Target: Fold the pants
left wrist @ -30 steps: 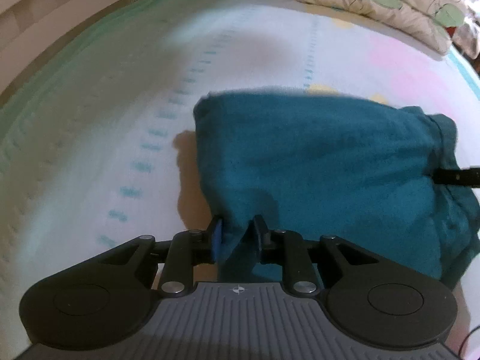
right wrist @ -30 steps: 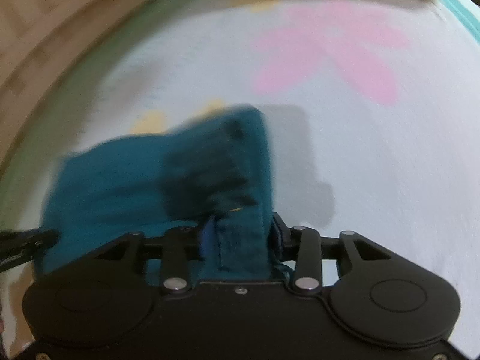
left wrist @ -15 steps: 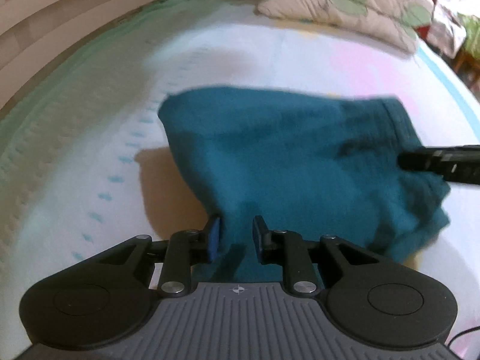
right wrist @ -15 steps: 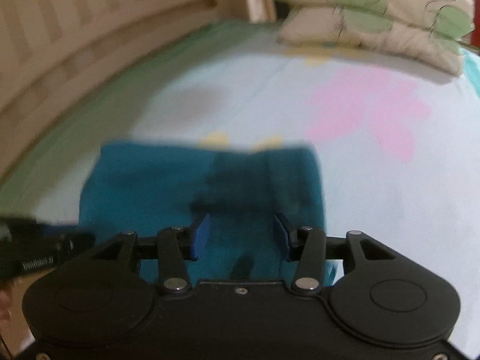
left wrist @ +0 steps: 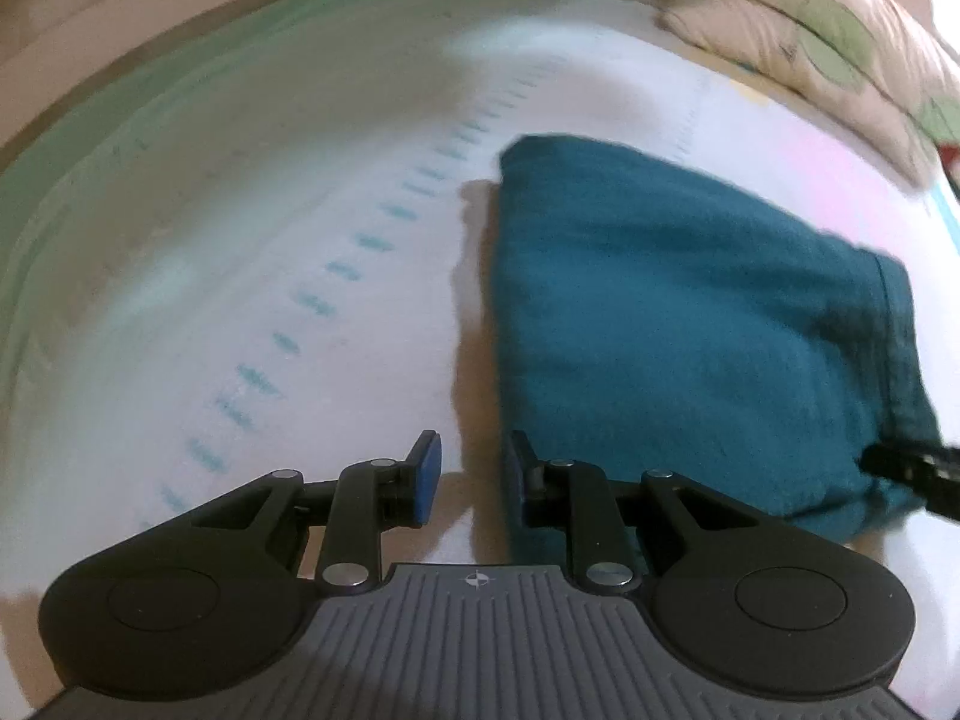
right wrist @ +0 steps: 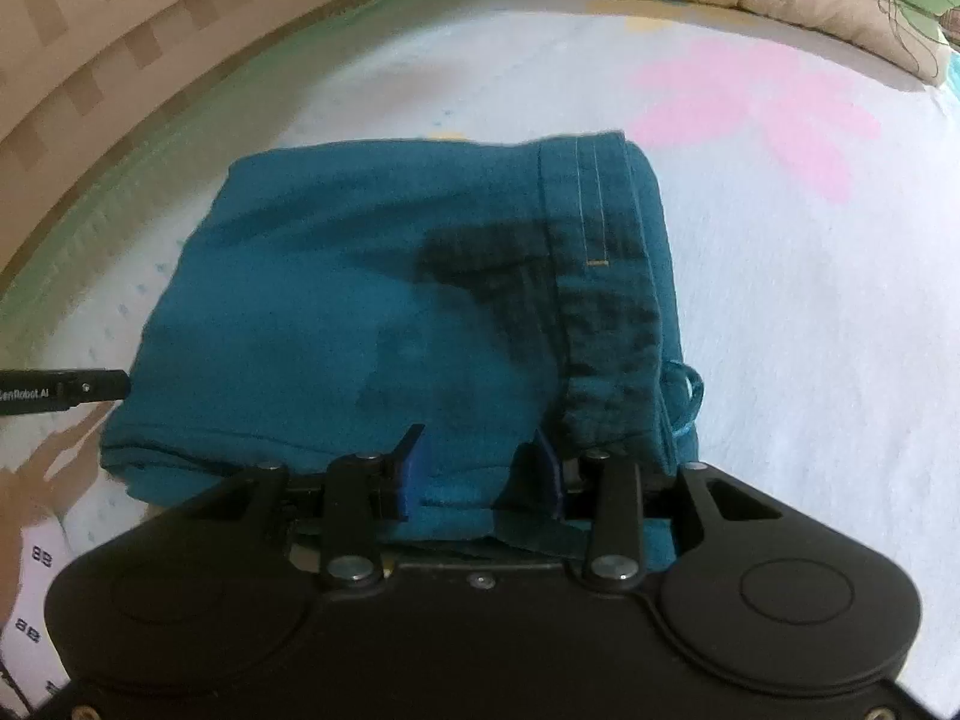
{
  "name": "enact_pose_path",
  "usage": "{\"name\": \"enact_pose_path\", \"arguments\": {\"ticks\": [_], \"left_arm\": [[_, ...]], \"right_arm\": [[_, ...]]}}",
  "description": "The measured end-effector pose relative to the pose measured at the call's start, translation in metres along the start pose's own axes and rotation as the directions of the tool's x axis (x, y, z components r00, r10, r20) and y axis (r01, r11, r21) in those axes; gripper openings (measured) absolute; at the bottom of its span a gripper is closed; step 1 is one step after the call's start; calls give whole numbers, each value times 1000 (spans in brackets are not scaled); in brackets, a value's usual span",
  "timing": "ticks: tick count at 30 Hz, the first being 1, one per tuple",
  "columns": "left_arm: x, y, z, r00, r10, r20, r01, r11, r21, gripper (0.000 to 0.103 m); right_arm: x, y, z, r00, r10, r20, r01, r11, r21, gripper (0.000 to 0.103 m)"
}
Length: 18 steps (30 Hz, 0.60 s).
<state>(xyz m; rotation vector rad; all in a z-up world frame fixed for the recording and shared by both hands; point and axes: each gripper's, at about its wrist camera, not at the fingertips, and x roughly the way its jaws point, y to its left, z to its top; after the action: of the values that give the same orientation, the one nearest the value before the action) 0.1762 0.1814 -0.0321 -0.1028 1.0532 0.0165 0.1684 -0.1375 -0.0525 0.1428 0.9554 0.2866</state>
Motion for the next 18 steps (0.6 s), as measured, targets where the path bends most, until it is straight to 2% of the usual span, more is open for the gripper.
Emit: {"name": "enact_pose_path", "arguments": {"ticks": [3,6,9,12,14,18], "left_arm": [[-13,-4,6,999,-11,40,11,1000,-4,22],[-24,-29,15,995,-60,80,55,996,67,22],[-22,-57,17,990,-121,71,110,983,145,22],[-13,-84,10,985,-168,27,158,962,223,22],[-4,-92,2,986,-168,-8,165,955,247,22],[12,-100,-19,988,-137,-67,151,945,291,22]], "right_arm": [[-20,2,-2,995,-6,97,7,1000,-13,48],[-26,-1,16,987,-3,163,2,1000,5,48],[-15,-1,40,983,-12,181,11,1000,10,48],[5,1,59,983,-32,178,33,999,-6,48],[20,0,68,986,-40,160,39,999,10,48],[46,-7,76,987,-117,110,114,993,34,47]]}}
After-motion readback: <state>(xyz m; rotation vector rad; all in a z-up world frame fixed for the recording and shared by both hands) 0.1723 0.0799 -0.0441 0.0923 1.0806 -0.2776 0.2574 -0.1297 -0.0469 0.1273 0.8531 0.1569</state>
